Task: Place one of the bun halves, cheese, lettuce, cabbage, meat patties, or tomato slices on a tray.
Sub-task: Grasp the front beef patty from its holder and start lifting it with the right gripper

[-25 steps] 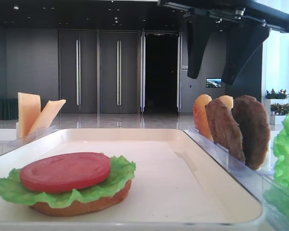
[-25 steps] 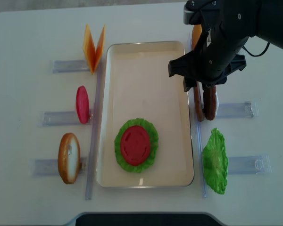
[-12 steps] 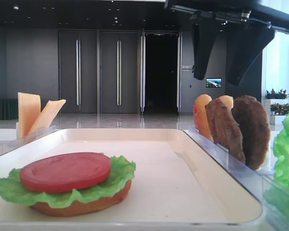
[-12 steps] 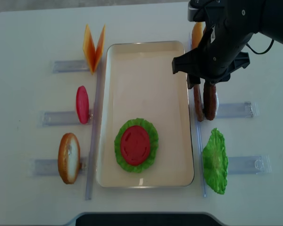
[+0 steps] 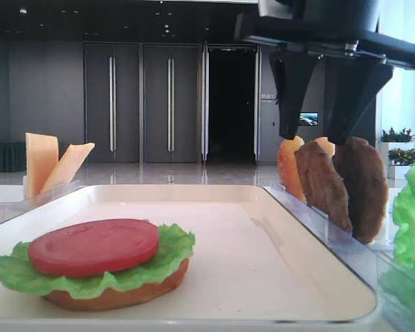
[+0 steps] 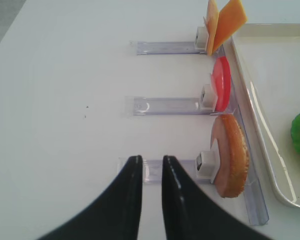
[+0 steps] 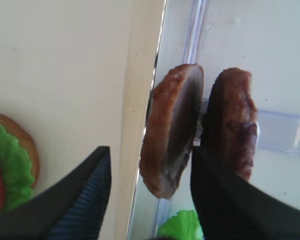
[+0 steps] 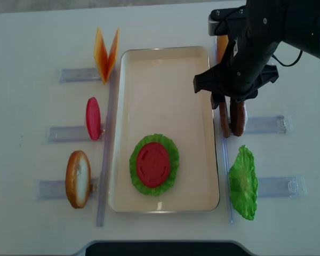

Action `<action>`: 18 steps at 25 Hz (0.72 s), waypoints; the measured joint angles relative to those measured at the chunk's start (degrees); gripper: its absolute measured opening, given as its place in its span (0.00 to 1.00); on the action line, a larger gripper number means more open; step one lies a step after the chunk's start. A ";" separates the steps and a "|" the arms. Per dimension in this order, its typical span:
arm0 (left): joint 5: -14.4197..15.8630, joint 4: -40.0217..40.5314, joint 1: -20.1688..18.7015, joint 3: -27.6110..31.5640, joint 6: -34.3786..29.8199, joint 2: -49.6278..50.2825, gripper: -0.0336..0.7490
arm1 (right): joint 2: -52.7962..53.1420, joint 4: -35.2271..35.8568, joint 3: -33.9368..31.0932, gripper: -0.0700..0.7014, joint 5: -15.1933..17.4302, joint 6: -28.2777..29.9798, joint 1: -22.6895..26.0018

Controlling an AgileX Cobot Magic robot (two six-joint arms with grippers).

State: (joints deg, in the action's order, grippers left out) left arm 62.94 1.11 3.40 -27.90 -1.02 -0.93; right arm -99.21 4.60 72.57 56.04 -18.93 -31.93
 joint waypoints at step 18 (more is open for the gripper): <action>0.00 0.00 0.00 0.00 0.00 0.00 0.18 | -3.45 -0.88 0.00 0.58 -0.95 0.84 0.00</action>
State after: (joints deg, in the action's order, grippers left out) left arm 62.94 1.11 3.40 -27.90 -1.02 -0.93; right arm -102.66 3.72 72.57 55.09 -18.09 -31.93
